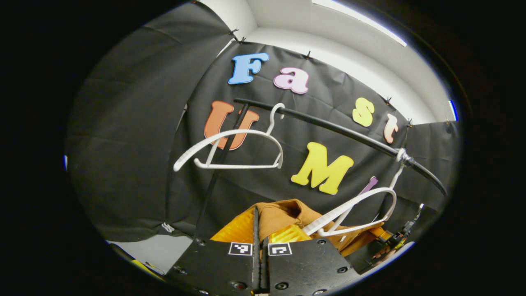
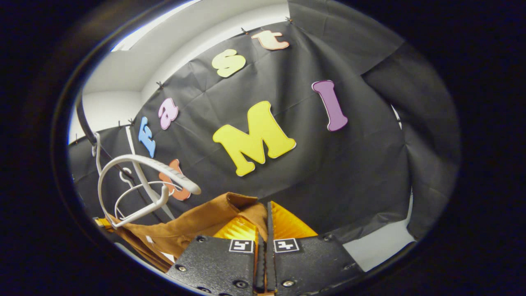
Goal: Grasp the clothes on the hanger with both hands and then place them into the laundry hamper below.
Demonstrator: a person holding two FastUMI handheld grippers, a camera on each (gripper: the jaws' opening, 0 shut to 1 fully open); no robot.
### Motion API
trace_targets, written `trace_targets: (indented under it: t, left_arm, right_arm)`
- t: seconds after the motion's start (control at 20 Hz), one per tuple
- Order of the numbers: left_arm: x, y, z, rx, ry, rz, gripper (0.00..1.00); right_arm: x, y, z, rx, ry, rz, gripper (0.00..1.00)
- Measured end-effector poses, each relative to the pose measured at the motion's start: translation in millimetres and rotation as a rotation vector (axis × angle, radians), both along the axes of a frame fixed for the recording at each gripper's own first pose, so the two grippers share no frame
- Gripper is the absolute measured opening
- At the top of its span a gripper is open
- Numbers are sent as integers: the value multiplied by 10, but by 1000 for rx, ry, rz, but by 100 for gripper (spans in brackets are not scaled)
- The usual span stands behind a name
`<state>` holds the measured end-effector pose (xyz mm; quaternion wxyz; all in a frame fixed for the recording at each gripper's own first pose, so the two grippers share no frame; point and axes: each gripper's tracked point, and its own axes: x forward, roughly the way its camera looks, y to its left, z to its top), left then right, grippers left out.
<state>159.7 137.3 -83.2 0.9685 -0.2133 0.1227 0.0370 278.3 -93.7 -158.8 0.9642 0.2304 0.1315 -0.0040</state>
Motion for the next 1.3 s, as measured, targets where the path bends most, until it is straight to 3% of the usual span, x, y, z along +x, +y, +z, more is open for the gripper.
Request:
trace_targets:
  t: [0.1, 0.2, 0.35, 0.5, 0.75, 0.8, 0.85, 1.0, 1.05, 1.1, 1.25, 1.3]
  left_arm:
    - [-52, 46, -110, -11, 21, 2, 5]
    - [-98, 101, -207, -29, 36, -8, 0]
    - [-226, 134, -394, -54, 72, -16, 0]
    - [-362, 69, -460, -22, 79, -42, 0]
    - [-534, -205, -547, 45, 98, -136, 0]
    - [-542, -293, -543, 60, 96, -162, 6]
    - [-557, -352, -533, 75, 93, -180, 0]
    - [-671, -575, -448, 119, 79, -255, 0]
    - [-697, -663, -421, 125, 71, -281, 6]
    - [-735, -743, -387, 126, 65, -305, 0]
    - [-794, -1000, -270, 132, 39, -381, 0]
    - [-822, -1079, -232, 139, 32, -405, 5]
  right_arm:
    - [-48, 26, -48, -28, 11, 7, 5]
    - [-103, 27, -121, -55, 37, 6, 5]
    - [-251, 59, -166, -71, 51, 7, 5]
    - [-449, 88, -250, -104, 76, 2, 5]
    - [-867, 322, -341, -165, 105, 37, 5]
    - [-955, 388, -335, -180, 104, 47, 5]
    - [-1045, 462, -304, -192, 100, 58, 5]
    - [-1309, 690, -163, -224, 77, 92, 5]
    - [-1390, 757, -130, -221, 71, 100, 5]
    - [-1458, 828, -106, -214, 66, 107, 5]
    - [-1631, 1008, 18, -189, 48, 125, 5]
    - [-1658, 1072, 61, -183, 42, 135, 5]
